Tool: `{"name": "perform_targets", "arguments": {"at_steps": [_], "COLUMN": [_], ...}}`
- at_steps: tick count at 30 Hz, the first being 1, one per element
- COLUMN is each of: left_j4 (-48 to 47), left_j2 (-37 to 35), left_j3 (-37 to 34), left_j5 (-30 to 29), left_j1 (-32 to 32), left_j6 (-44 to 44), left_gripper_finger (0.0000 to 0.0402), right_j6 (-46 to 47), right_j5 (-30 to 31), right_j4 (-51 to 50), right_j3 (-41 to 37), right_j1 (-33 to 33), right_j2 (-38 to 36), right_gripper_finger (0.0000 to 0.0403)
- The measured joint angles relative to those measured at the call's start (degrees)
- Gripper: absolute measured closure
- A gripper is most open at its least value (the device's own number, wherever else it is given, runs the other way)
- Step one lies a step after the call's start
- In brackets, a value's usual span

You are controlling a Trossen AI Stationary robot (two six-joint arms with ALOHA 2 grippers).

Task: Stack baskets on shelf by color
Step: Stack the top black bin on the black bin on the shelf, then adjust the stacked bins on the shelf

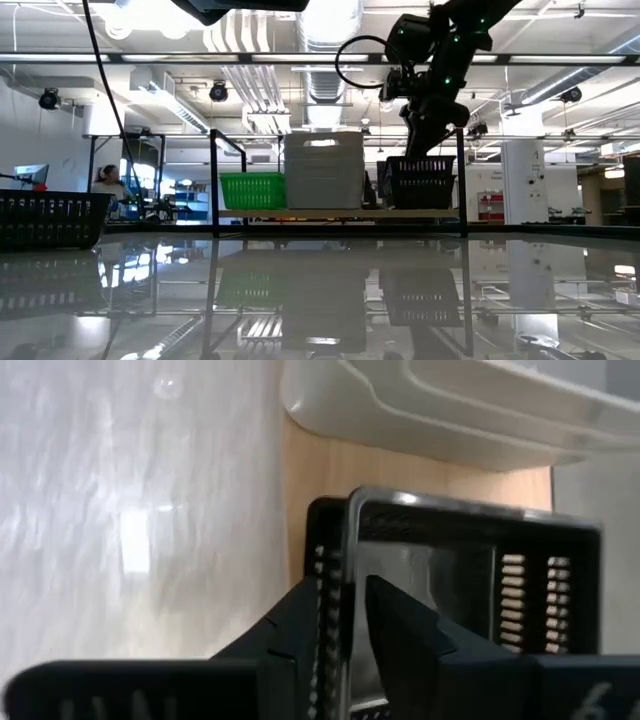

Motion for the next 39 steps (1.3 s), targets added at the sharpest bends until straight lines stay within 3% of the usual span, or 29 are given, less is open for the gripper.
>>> {"name": "perform_targets", "arguments": {"at_steps": [17,25,29,33,39], "left_j4": [0.0,0.0,0.0,0.0,0.1], "left_j2": [0.0,0.0,0.0,0.0,0.0], "left_j3": [0.0,0.0,0.0,0.0,0.0], "left_j5": [0.0,0.0,0.0,0.0,0.0], "left_j1": [0.0,0.0,0.0,0.0,0.0], "left_j6": [0.0,0.0,0.0,0.0,0.0], "left_gripper_finger": [0.0275,0.0275,0.0275,0.0275,0.0275], "right_j6": [-6.7,-9.6,-9.7,-5.8,7.6], "right_j5": [0.2,6.2,6.4,6.4,7.4], "right_j4": [10.3,13.1,11.9,9.0,1.0], "right_j3": [-3.7,-4.2,-3.3,-0.5,1.2], "right_j1": [2.4,3.8,5.1,6.9,6.6], "right_j2": [0.0,0.3,0.0,-1.1,-1.1], "right_gripper_finger": [0.0236,0.0229,0.0229,0.0229,0.0235]}}
